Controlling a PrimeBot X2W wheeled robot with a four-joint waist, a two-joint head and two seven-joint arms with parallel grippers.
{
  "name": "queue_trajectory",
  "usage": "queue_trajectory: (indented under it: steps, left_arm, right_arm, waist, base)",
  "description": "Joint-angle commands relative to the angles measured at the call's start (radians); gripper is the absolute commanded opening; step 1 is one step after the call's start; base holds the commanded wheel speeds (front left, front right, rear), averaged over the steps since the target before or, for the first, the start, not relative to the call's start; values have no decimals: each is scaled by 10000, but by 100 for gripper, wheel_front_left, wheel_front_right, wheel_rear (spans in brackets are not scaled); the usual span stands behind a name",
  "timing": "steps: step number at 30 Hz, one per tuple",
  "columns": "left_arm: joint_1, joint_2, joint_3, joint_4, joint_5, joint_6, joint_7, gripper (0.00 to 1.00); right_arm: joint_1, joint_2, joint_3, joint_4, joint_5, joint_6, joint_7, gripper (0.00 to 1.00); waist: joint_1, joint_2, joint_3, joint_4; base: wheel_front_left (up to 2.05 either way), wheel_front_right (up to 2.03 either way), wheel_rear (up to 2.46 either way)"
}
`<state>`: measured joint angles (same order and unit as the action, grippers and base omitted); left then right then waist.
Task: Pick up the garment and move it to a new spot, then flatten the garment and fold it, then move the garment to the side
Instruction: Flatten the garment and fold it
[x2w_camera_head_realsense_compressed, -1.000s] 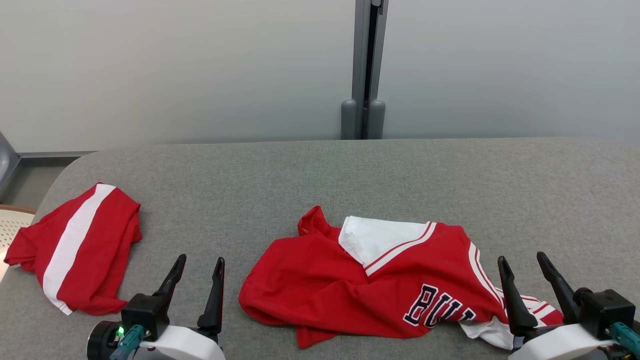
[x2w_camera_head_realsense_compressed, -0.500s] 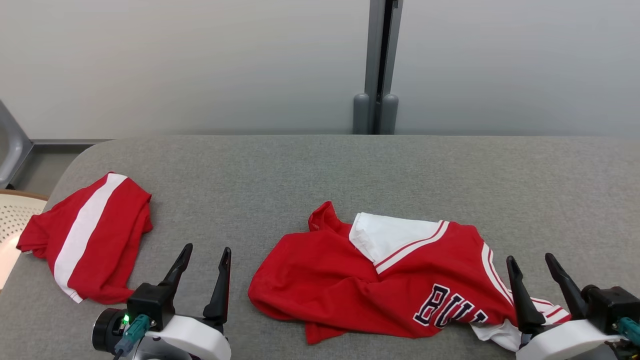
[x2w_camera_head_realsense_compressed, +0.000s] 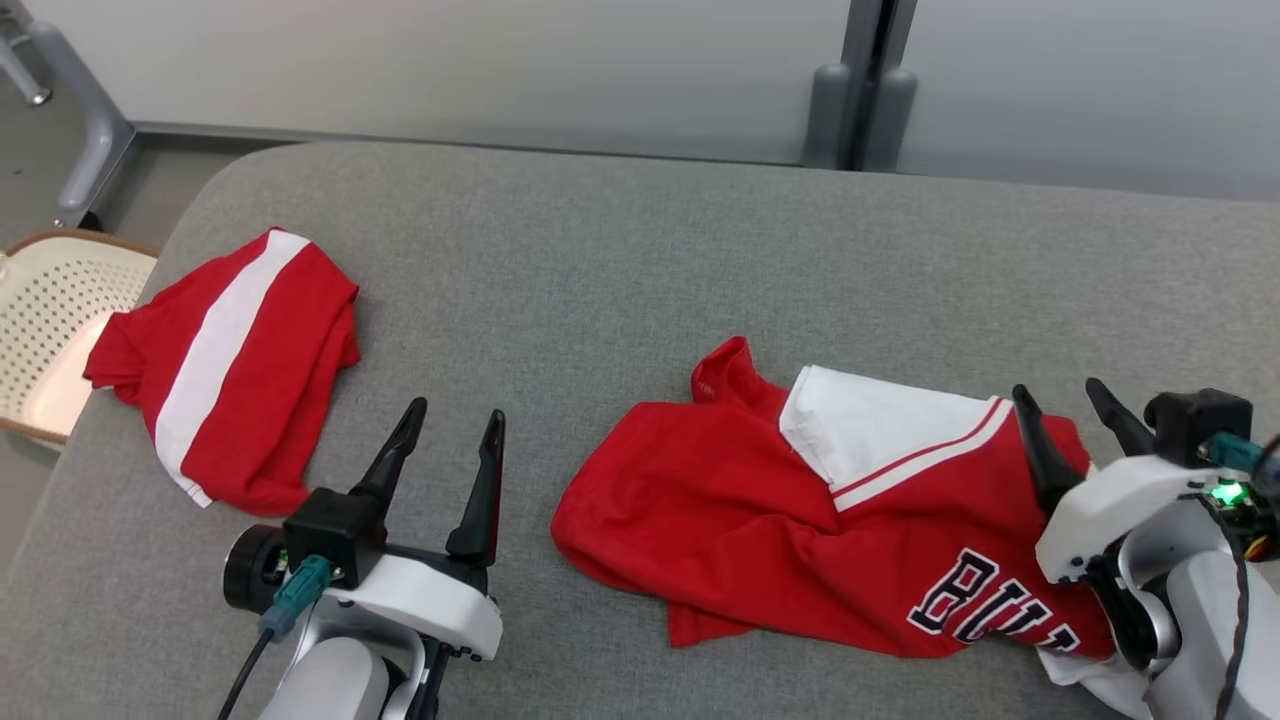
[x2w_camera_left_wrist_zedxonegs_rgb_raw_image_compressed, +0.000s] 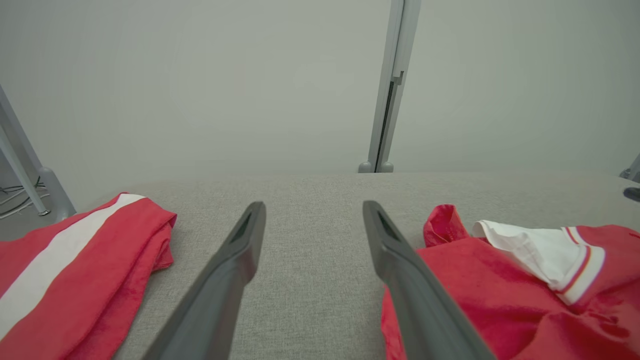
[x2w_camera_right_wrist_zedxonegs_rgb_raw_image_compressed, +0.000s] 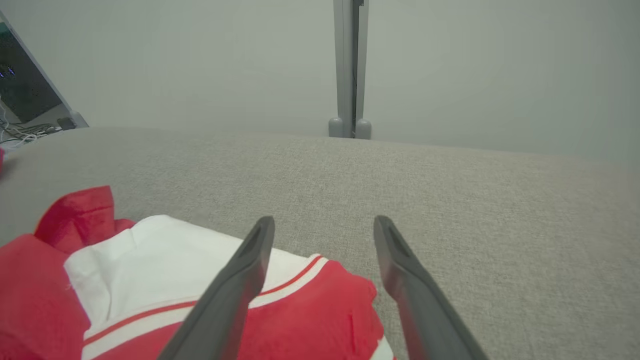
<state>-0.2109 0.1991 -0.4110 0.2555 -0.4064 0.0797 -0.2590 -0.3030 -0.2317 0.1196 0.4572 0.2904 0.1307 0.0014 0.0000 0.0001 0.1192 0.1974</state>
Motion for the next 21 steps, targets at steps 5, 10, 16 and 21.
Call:
queue_trajectory:
  steps: [5,10,16,21]
  left_arm:
    - [-547,-364,18,272,217,-259,-61,100]
    - [-574,-524,220,315,379,-397,-67,100]
    - [-392,-610,471,378,597,-519,-68,100]
    - [-194,-623,668,397,739,-576,-67,100]
  right_arm:
    - [-1357,-426,771,2209,446,0,882,100]
    - [-1624,-525,1189,3403,934,-1,2004,100]
    - [-1649,-659,1462,3319,1582,-12,1955,0]
    - [-1503,-794,1336,2360,1855,-9,1062,0]
  waist:
    - [0,-1,799,567]
    - [0,-1,835,534]
    - [0,-1,692,282]
    - [0,-1,475,-56]
  base:
    - [0,0,0]
    - [0,0,0]
    - [0,0,0]
    - [0,0,0]
